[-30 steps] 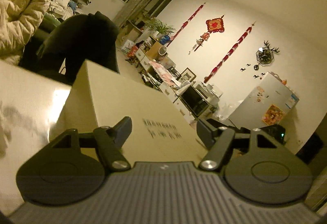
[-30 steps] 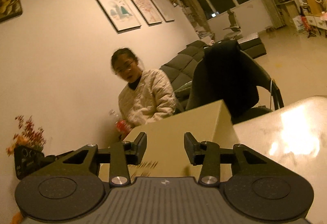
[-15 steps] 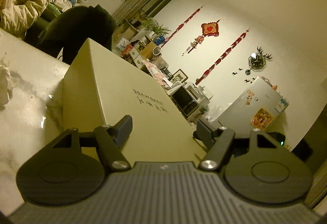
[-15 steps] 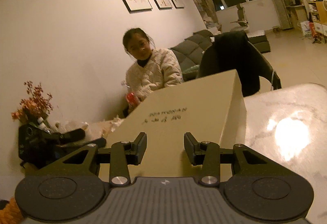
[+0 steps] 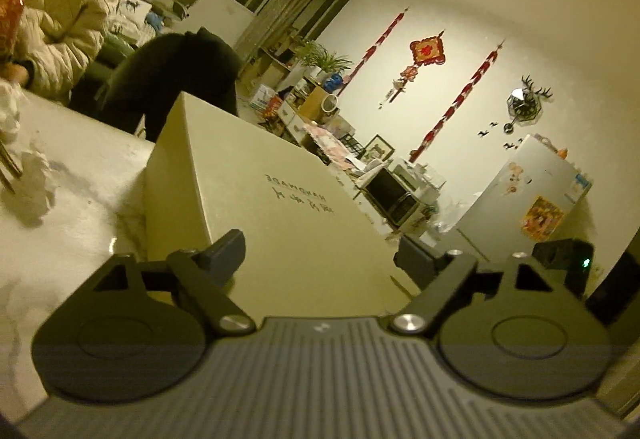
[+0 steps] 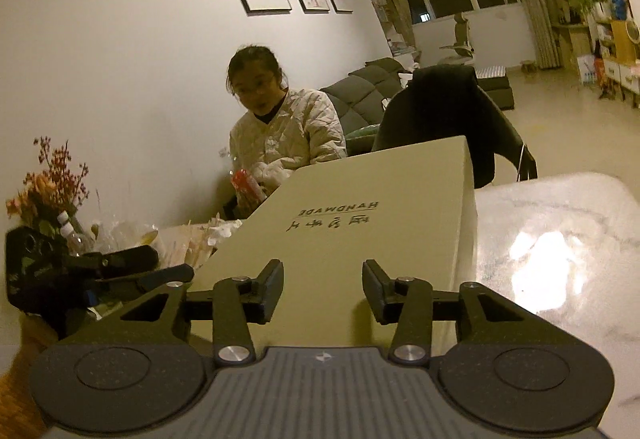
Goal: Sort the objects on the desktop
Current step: 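Open both grippers and pull them back from the lidded box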
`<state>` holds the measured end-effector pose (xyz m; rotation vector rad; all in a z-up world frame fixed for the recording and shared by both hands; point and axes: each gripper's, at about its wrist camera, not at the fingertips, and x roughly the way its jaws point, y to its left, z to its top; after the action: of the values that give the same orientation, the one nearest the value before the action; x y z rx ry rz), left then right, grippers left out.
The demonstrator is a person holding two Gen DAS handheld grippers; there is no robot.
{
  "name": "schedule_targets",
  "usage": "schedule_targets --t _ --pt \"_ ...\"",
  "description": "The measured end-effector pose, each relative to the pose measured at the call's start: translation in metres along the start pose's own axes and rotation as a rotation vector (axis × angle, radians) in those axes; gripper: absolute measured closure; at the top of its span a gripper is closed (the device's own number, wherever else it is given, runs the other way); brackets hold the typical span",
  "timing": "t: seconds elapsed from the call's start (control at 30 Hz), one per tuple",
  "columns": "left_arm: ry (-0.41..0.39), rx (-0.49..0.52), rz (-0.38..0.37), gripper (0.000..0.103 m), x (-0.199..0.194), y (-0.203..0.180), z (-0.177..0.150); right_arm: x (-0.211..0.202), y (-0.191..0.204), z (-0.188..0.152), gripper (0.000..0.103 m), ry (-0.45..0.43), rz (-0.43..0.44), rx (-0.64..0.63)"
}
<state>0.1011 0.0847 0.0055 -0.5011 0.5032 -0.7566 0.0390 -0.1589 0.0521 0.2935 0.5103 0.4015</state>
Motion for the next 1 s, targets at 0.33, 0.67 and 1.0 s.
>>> schedule_targets --t 0.33,0.67,1.0 --pt "-0.011 0.122 0.226 0.0 -0.027 -0.039 -0.017 -0.018 0.032 -0.008 0.034 0.0 -0.056 -0.062" --pt "0.049 0.106 0.45 0.0 -0.042 -0.057 -0.044 -0.045 0.061 -0.025 0.017 -0.009 -0.1 -0.103" --pt "0.152 0.098 0.552 0.0 -0.042 -0.074 -0.062 -0.066 0.078 -0.046 0.006 -0.001 -0.132 -0.116"
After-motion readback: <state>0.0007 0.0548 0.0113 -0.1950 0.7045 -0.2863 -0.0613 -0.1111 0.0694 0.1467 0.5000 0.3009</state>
